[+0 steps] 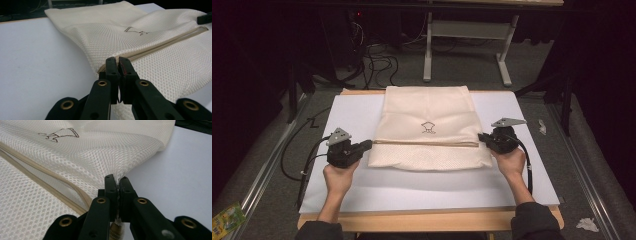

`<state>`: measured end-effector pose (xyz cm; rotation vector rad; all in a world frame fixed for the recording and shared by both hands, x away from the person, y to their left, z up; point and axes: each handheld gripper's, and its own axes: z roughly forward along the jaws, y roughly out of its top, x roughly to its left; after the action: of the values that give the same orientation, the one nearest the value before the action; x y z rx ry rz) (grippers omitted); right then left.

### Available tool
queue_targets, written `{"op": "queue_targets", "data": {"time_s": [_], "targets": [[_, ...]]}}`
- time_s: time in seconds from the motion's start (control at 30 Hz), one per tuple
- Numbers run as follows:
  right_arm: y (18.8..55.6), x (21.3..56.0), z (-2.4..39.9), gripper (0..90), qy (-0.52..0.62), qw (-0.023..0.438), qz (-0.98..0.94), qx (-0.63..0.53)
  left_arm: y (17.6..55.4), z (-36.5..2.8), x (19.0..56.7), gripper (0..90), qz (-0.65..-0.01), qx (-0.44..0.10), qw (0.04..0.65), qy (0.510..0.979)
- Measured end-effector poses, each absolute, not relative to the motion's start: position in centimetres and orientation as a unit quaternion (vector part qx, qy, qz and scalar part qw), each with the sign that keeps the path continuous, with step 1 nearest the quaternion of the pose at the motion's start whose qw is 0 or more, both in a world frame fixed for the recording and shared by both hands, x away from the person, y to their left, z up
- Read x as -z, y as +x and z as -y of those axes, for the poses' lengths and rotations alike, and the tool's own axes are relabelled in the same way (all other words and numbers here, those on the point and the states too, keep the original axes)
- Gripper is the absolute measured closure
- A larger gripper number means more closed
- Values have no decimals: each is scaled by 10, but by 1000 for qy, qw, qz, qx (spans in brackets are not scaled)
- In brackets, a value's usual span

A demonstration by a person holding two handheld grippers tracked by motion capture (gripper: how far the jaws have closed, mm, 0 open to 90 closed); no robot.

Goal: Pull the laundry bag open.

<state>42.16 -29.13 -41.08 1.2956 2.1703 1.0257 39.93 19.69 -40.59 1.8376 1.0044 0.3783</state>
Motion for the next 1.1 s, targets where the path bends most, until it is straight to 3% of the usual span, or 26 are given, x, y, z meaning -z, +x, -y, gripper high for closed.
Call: {"op": "queue_targets", "data": {"time_s": [0.67,1.1], "targets": [[420,412,293,891,468,210,-780,-359,397,-199,406,876,-418,-182,457,763],[417,420,291,881,469,187,-779,-371,398,-199,412,871,-417,-153,470,763]]}}
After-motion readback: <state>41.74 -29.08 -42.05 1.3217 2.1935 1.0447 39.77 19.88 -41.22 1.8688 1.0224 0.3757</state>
